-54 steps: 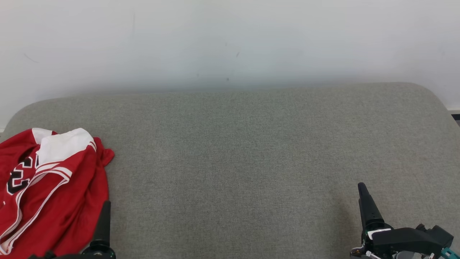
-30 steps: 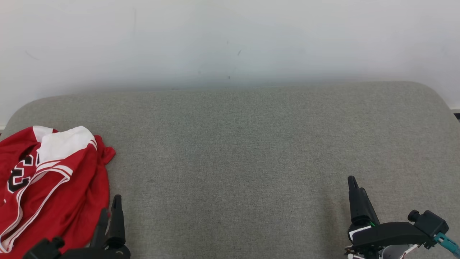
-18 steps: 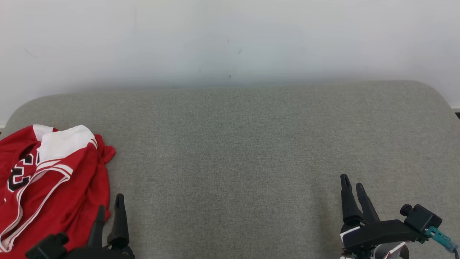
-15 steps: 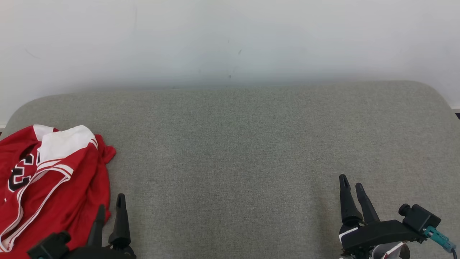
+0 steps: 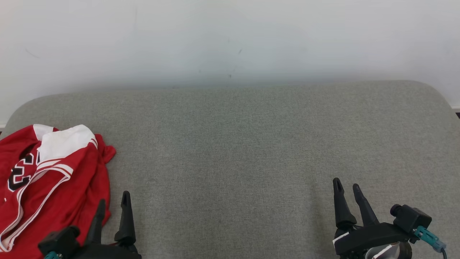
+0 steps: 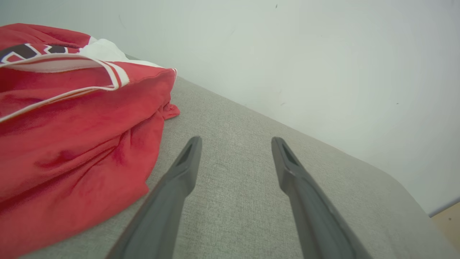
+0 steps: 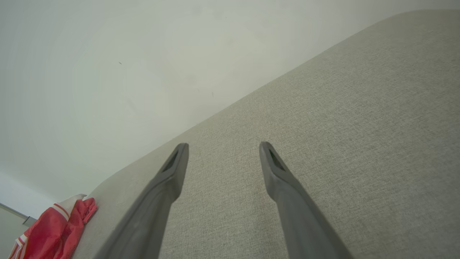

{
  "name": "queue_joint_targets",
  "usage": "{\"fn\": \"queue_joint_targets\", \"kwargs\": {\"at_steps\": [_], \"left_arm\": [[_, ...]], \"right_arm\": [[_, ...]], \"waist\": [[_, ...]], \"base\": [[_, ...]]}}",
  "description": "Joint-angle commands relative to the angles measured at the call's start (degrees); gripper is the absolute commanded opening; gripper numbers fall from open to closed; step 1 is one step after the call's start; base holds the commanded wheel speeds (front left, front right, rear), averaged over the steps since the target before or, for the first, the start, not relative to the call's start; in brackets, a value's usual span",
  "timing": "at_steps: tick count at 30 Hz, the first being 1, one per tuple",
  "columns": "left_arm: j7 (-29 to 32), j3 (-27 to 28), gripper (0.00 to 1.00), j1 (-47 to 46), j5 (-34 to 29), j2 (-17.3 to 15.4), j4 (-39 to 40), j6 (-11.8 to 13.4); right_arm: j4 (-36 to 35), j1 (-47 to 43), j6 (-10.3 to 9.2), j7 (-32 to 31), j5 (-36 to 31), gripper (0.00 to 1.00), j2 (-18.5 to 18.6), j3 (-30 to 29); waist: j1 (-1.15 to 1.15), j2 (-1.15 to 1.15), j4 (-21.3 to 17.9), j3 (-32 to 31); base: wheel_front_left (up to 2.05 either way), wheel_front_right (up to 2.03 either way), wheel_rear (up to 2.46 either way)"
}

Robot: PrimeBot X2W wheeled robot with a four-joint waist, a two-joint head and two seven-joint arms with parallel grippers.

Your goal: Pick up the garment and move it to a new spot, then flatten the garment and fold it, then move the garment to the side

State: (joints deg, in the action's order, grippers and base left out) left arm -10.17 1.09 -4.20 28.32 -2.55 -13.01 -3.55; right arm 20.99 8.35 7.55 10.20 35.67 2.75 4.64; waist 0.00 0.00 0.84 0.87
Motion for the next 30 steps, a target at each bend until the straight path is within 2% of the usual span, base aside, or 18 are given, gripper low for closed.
{"fn": "queue_joint_targets", "kwargs": {"at_steps": [1,16,30], "left_arm": [[-0.6,0.1,1.00,-0.8,-1.1,-0.3,0.2,-0.2],[-2.6,-0.3,1.00,-0.8,-10.8,-0.4,-0.4,0.3],[-4.2,-1.4,1.00,0.5,-14.9,-0.4,-1.4,1.3]], "right_arm": [[-0.1,1.0,-0.09,0.5,-1.1,1.00,0.2,0.2],[2.8,0.6,-0.10,2.5,-9.3,1.00,0.2,0.3],[4.0,0.6,-0.12,4.1,-14.7,1.00,0.2,0.8]], "waist": [[0.00,0.00,0.0,0.0],[0.00,0.00,0.4,-0.6],[0.00,0.00,0.5,-1.1]], "base": [[0.00,0.00,0.00],[0.00,0.00,0.00],[0.00,0.00,0.00]]}}
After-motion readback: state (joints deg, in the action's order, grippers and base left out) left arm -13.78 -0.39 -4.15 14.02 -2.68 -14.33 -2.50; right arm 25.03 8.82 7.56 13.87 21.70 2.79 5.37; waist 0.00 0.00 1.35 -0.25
